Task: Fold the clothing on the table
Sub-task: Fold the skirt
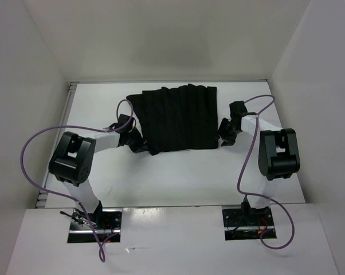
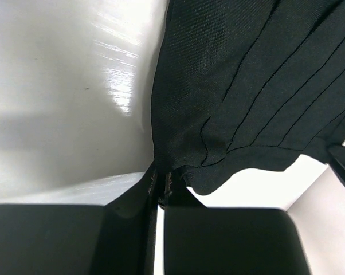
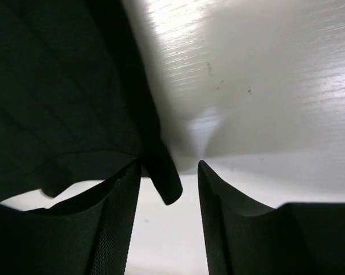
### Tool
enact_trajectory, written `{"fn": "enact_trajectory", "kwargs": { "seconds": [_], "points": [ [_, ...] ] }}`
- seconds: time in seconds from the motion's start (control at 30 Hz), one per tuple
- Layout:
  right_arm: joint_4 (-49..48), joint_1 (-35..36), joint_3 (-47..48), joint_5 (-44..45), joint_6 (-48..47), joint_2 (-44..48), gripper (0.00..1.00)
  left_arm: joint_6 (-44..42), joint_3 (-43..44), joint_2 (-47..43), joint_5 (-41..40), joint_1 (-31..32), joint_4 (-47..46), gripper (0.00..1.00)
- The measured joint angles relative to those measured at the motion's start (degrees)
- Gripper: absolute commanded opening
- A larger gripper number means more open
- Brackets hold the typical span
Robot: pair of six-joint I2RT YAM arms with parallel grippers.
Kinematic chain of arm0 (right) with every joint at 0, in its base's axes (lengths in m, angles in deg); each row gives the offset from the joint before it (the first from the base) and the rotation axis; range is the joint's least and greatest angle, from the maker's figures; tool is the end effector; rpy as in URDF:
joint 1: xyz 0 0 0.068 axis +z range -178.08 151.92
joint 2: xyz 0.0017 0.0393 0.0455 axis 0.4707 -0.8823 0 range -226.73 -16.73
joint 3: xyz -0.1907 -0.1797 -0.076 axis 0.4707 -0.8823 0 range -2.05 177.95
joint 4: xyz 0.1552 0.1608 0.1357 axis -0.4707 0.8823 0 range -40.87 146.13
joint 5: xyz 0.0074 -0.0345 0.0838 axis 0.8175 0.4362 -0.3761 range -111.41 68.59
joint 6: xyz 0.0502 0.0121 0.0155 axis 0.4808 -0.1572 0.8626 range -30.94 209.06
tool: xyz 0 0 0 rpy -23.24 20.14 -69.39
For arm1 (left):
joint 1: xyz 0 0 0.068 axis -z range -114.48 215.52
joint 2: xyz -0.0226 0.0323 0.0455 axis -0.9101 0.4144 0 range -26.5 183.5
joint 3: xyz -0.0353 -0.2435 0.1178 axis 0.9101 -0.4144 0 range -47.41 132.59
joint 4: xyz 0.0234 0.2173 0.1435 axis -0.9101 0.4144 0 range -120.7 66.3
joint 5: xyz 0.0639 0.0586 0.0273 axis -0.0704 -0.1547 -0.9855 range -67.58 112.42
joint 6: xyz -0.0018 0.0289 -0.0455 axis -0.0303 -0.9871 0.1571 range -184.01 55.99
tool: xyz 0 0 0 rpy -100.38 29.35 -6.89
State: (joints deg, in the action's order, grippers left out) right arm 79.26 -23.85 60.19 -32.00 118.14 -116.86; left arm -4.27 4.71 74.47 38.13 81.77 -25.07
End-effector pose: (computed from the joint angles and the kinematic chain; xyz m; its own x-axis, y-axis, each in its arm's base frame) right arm 0.3360 0.0314 0.1693 -0.8768 0.4142 -0.2442 0.3262 0.8856 0.3307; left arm 0.3234 -0.1042 0.1395 -0.7569 -0.6455 -0.1026 -0.4630 0.6403 -0.6130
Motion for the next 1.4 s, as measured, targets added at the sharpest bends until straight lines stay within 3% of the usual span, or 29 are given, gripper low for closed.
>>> {"fn": "enact_trajectory", "kwargs": {
  "seconds": [0.07, 0.13, 0.17, 0.37, 0.47, 0.57, 0.67, 0.77, 0.9, 1.03, 1.23, 1.4],
  "points": [
    [-0.1, 0.5, 0.0, 0.8, 0.0, -2.1, 0.31, -0.1, 0.0, -0.2, -0.2, 0.0, 0.3, 0.0],
    [-0.1, 1.2, 0.7, 0.6, 0.2, -3.7, 0.01, -0.6, 0.0, -0.3, -0.5, 0.0, 0.4, 0.0],
    [-0.2, 1.7, 1.4, 0.6, 0.4, -4.3, 0.0, -0.9, 0.0, -0.3, -0.4, 0.0, 0.4, 0.0],
    [0.4, 3.6, 7.0, 0.8, 0.1, -2.8, 0.0, -5.6, 4.9, -0.3, 1.3, -2.1, 5.2, 0.0],
    [1.3, 3.8, 14.8, 1.4, -0.4, 2.4, 0.0, -9.8, 17.1, -0.3, 3.3, -4.7, 9.4, 0.0],
    [-0.9, 3.8, 25.8, 2.3, -1.7, 8.2, 0.0, -13.8, 35.2, 1.1, 6.7, -7.7, 10.4, 0.0],
    [-4.5, 3.7, 29.8, 2.4, -2.9, 15.4, 0.0, -16.3, 44.7, 0.3, 9.4, -10.5, 8.5, 0.0],
    [-6.1, 4.0, 28.9, 0.2, -3.6, 20.8, 0.0, -17.4, 42.7, -3.2, 12.8, -11.7, 7.0, 0.0],
    [-4.4, 4.8, 22.9, -0.5, -5.3, 25.2, 0.0, -17.4, 29.5, -10.1, 17.3, -11.6, 6.6, 0.0],
    [1.7, 7.8, 16.4, -2.1, -6.8, 32.6, 0.0, -17.3, 19.5, -22.1, 19.6, -11.6, 12.8, 0.0],
    [4.7, 9.2, 15.7, -7.7, -7.5, 53.2, 0.0, -16.8, 22.9, -49.5, 22.6, -12.0, 14.7, 0.0],
    [2.5, 9.6, 20.0, -11.5, -7.0, 61.4, 0.0, -15.2, 25.7, -59.3, 25.2, -12.0, 11.3, 0.0]
  ]
}}
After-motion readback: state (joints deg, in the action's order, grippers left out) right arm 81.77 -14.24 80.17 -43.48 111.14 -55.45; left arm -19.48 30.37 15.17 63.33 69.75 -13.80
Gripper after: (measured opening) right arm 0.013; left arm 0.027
